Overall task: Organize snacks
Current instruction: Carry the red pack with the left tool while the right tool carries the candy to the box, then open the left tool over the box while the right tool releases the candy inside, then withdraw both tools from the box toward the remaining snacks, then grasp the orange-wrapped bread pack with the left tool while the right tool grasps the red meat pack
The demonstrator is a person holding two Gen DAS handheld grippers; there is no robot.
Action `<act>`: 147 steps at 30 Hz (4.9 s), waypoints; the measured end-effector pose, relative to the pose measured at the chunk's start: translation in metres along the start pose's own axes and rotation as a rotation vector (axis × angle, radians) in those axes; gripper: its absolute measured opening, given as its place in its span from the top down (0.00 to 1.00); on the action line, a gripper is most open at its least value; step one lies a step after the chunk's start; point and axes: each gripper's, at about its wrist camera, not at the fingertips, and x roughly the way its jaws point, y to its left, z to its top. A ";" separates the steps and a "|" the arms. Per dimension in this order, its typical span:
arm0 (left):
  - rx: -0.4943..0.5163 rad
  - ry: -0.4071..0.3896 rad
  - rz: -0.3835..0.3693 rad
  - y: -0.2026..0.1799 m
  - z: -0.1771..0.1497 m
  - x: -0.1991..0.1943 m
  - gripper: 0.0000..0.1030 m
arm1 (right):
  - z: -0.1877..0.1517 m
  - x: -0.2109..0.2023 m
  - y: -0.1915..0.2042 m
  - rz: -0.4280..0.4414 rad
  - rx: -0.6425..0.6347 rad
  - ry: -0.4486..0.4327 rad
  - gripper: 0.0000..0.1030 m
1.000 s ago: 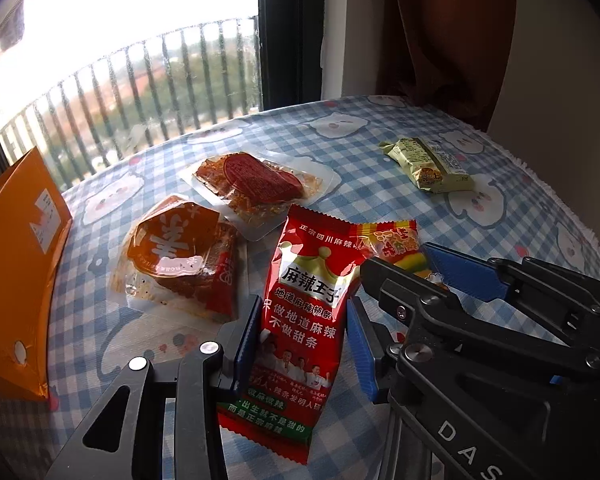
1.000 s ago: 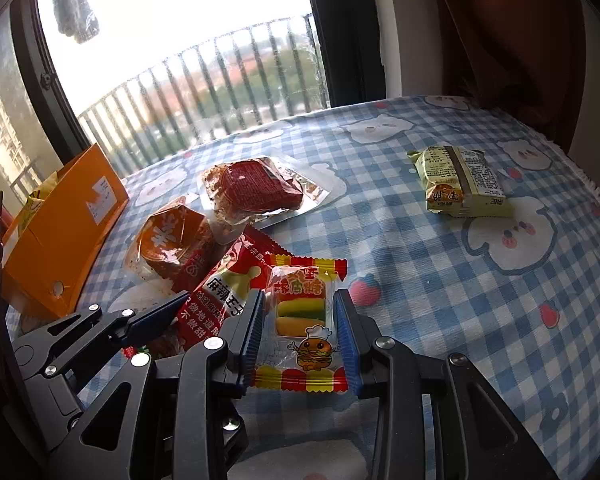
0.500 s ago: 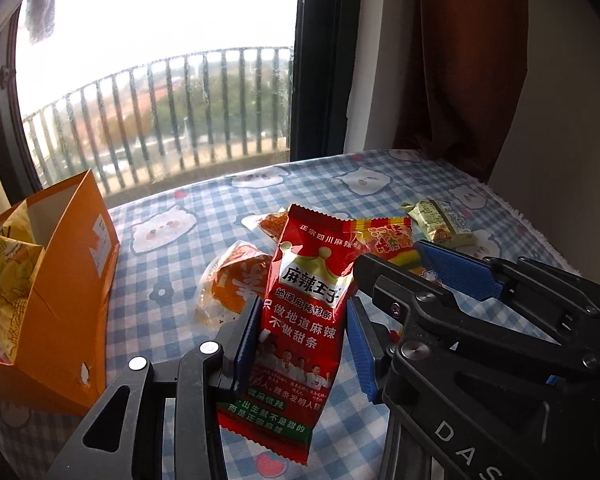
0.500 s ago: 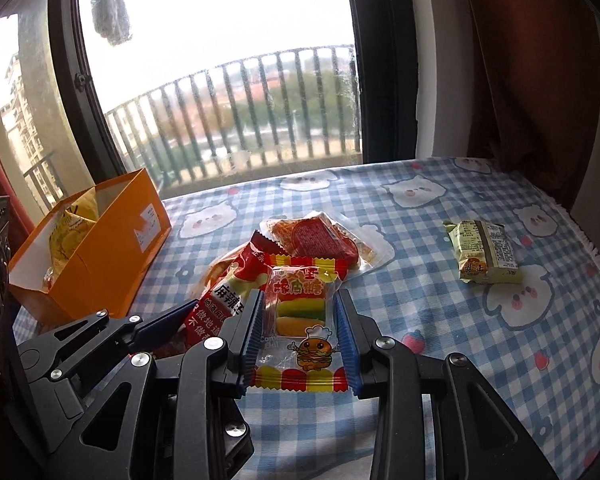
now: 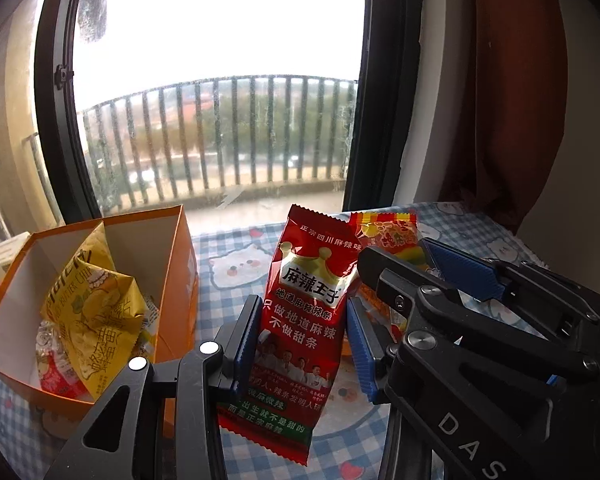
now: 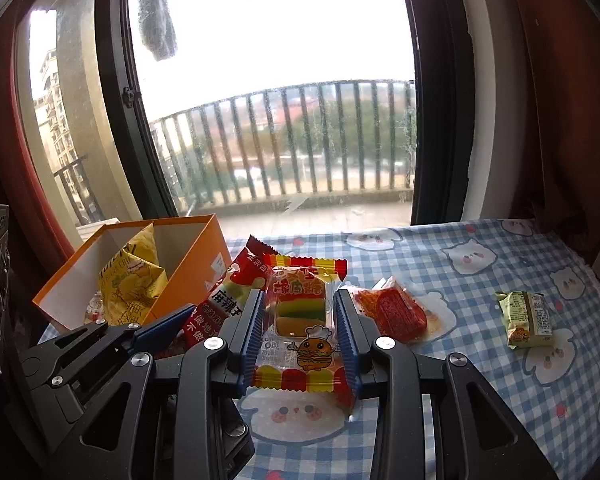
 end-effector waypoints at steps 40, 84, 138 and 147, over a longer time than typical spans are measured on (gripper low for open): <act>-0.284 -0.123 0.369 0.208 0.038 -0.049 0.56 | 0.082 0.093 0.192 0.341 -0.114 -0.011 0.63; -0.249 0.051 0.267 0.225 0.023 -0.025 0.29 | 0.074 0.135 0.233 0.304 -0.197 0.214 0.16; 0.047 0.103 -0.099 -0.044 -0.040 0.036 0.05 | -0.042 0.014 -0.064 -0.057 -0.004 0.121 0.02; 0.076 0.093 -0.075 -0.061 -0.055 0.061 0.05 | -0.065 0.018 -0.102 -0.075 0.038 0.135 0.02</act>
